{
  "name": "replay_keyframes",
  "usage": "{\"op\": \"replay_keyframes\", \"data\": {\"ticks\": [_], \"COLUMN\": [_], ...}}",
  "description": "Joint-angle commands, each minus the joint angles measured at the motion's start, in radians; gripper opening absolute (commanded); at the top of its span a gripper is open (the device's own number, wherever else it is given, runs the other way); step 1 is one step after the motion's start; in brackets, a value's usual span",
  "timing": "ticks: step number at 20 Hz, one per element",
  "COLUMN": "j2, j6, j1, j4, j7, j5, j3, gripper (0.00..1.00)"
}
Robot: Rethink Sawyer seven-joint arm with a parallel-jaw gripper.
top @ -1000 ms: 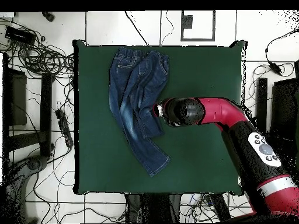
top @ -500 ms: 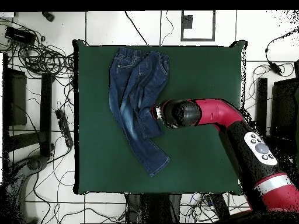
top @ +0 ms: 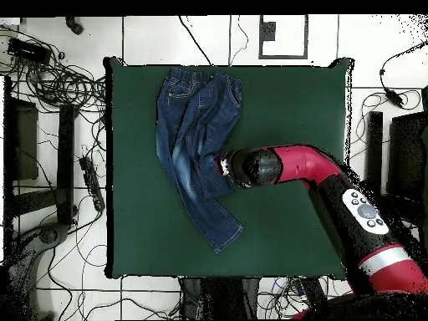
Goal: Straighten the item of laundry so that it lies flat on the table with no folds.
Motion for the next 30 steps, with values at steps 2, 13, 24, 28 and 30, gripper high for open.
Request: {"op": "replay_keyframes", "data": {"ticks": [2,13,24,28,30], "j2": [0.083,0.147,0.159,0.098,0.094], "j6": [-0.014,-0.082,-0.142,-0.174,-0.175], "j1": [0.042,0.053,0.143,0.248,0.262], "j4": [0.051,0.017,-0.038,-0.042,-0.028], "j7": [-0.142,-0.12,0.003,0.161,0.172], "j5": [-0.084,-0.181,-0.286,-0.329,-0.3], "j3": [-0.009,-0.049,-0.149,-0.244,-0.255], "gripper": [1.0,1.0,1.0,1.0,1.0]}}
